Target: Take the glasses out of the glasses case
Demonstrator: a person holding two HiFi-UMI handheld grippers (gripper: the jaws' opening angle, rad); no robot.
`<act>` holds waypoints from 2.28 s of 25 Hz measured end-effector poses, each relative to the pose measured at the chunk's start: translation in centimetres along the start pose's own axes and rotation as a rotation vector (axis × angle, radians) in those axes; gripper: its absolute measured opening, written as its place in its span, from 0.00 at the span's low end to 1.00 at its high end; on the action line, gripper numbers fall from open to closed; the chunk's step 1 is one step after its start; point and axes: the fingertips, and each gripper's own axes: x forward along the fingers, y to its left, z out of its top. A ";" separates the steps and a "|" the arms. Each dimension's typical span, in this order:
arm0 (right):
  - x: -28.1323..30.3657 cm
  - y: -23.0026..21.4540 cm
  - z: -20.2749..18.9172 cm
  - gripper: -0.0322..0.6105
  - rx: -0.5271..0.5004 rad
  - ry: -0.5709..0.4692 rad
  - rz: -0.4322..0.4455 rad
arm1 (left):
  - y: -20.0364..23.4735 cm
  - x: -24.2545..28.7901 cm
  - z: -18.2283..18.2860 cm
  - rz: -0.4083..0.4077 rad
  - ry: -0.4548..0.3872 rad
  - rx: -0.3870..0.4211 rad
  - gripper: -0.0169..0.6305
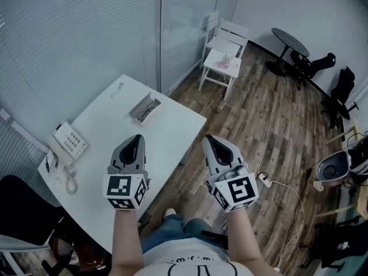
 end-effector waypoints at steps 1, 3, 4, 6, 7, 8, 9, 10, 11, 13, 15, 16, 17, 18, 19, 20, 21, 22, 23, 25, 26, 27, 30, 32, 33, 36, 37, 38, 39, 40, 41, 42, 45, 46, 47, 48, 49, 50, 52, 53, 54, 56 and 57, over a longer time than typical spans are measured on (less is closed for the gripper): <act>0.9 -0.5 -0.3 0.07 0.008 0.004 0.003 | 0.4 0.7 -0.1 0.008 0.009 0.014 0.05; 2.5 -1.4 -0.8 0.07 0.017 0.012 0.010 | 1.2 1.9 -0.4 0.024 0.026 0.029 0.05; 3.2 -1.7 -1.0 0.07 0.023 0.015 0.015 | 1.7 2.5 -0.6 0.032 0.035 0.031 0.05; 4.8 -2.5 -1.7 0.07 0.045 0.021 0.024 | 2.7 3.6 -1.2 0.049 0.054 0.032 0.05; 5.7 -2.9 -2.2 0.07 0.059 0.023 0.029 | 3.2 4.2 -1.5 0.059 0.065 0.031 0.05; 6.6 -3.3 -2.7 0.07 0.072 0.027 0.035 | 3.7 4.9 -1.8 0.069 0.078 0.029 0.05; 7.6 -3.8 -3.2 0.07 0.083 0.031 0.044 | 4.2 5.7 -2.2 0.078 0.093 0.028 0.05; 8.7 -4.2 -3.6 0.07 0.093 0.034 0.055 | 4.6 6.5 -2.7 0.083 0.110 0.025 0.07; 9.7 -4.7 -4.0 0.07 0.103 0.036 0.067 | 5.0 7.5 -3.0 0.085 0.124 0.021 0.11; 11.9 -5.8 -4.3 0.07 0.119 0.032 0.095 | 5.6 9.6 -3.5 0.082 0.143 0.007 0.20; 14.3 -7.2 -4.5 0.07 0.121 0.031 0.121 | 6.2 11.9 -3.9 0.080 0.162 0.002 0.25; 15.5 -7.9 -4.7 0.07 0.121 0.034 0.133 | 6.5 13.1 -4.3 0.080 0.178 0.007 0.25; 16.7 -8.7 -5.0 0.07 0.125 0.039 0.143 | 6.7 14.3 -4.8 0.079 0.200 0.013 0.25; 17.8 -9.5 -5.4 0.07 0.132 0.045 0.151 | 7.0 15.4 -5.4 0.078 0.226 0.018 0.25; 19.0 -10.3 -5.8 0.07 0.140 0.052 0.159 | 7.3 16.5 -6.0 0.077 0.256 0.022 0.25; 20.1 -11.1 -6.3 0.07 0.147 0.060 0.169 | 7.5 17.5 -6.7 0.077 0.287 0.027 0.24; 21.1 -11.7 -6.8 0.07 0.154 0.069 0.180 | 7.7 18.4 -7.5 0.076 0.320 0.034 0.23; 22.1 -12.4 -7.3 0.07 0.160 0.078 0.191 | 7.9 19.3 -8.3 0.074 0.354 0.042 0.22; 23.1 -12.9 -7.8 0.07 0.165 0.088 0.202 | 8.0 20.1 -9.2 0.069 0.389 0.051 0.22; 25.0 -13.9 -8.9 0.07 0.171 0.106 0.221 | 8.3 21.7 -11.0 0.049 0.456 0.063 0.22; 25.8 -14.3 -9.5 0.07 0.173 0.114 0.232 | 8.5 22.4 -11.9 0.039 0.487 0.066 0.22; 26.6 -14.6 -10.0 0.07 0.175 0.123 0.244 | 8.8 23.0 -12.8 0.032 0.517 0.068 0.21; 28.8 -15.3 -11.5 0.07 0.188 0.148 0.285 | 10.0 24.4 -15.1 0.025 0.616 0.084 0.20; 30.1 -15.6 -12.7 0.07 0.200 0.169 0.312 | 10.7 25.1 -16.6 0.006 0.688 0.100 0.20; 30.7 -15.7 -13.3 0.07 0.204 0.179 0.325 | 11.0 25.5 -17.3 -0.009 0.723 0.112 0.20; 32.7 -15.8 -15.0 0.07 0.212 0.204 0.362 | 11.4 26.6 -19.5 -0.061 0.826 0.167 0.20; 33.3 -15.8 -15.3 0.07 0.213 0.210 0.372 | 11.5 26.8 -20.2 -0.079 0.863 0.183 0.20; 33.9 -15.8 -15.6 0.07 0.213 0.215 0.380 | 11.6 27.0 -20.9 -0.096 0.899 0.198 0.19; 34.4 -15.8 -15.8 0.07 0.211 0.218 0.387 | 11.8 27.1 -21.5 -0.109 0.932 0.214 0.19; 34.9 -15.8 -16.0 0.07 0.210 0.221 0.392 | 11.9 27.2 -21.9 -0.118 0.960 0.227 0.19; 35.4 -15.8 -16.2 0.07 0.208 0.225 0.395 | 12.1 27.4 -22.3 -0.125 0.981 0.236 0.18; 35.7 -15.9 -16.4 0.07 0.207 0.229 0.397 | 12.2 27.5 -22.7 -0.132 0.996 0.237 0.17; 36.6 -16.1 -17.0 0.07 0.209 0.243 0.400 | 12.3 27.8 -23.7 -0.166 1.038 0.223 0.17; 36.8 -16.1 -17.1 0.07 0.208 0.246 0.401 | 12.4 27.7 -23.9 -0.174 1.052 0.221 0.16; 37.0 -16.1 -17.3 0.07 0.208 0.248 0.403 | 12.5 27.7 -24.1 -0.179 1.063 0.222 0.15; 37.1 -16.2 -17.3 0.07 0.208 0.249 0.404 | 12.6 27.6 -24.3 -0.181 1.070 0.222 0.15; 37.2 -16.2 -17.4 0.07 0.208 0.250 0.404 | 12.7 27.5 -24.5 -0.184 1.072 0.219 0.14; 37.3 -16.2 -17.5 0.07 0.208 0.251 0.403 | 12.7 27.5 -24.6 -0.187 1.069 0.213 0.12; 37.4 -16.1 -17.7 0.07 0.210 0.254 0.400 | 12.6 27.3 -24.8 -0.192 1.056 0.208 0.08; 37.4 -16.1 -17.7 0.07 0.211 0.255 0.399 | 12.6 27.3 -24.7 -0.193 1.051 0.211 0.07; 37.4 -16.0 -17.7 0.07 0.212 0.255 0.399 | 12.6 27.3 -24.7 -0.192 1.045 0.213 0.07; 37.3 -15.8 -17.5 0.07 0.213 0.253 0.401 | 12.7 27.3 -24.3 -0.184 1.029 0.216 0.06; 37.2 -15.7 -17.4 0.07 0.211 0.251 0.402 | 12.7 27.3 -24.0 -0.176 1.019 0.221 0.06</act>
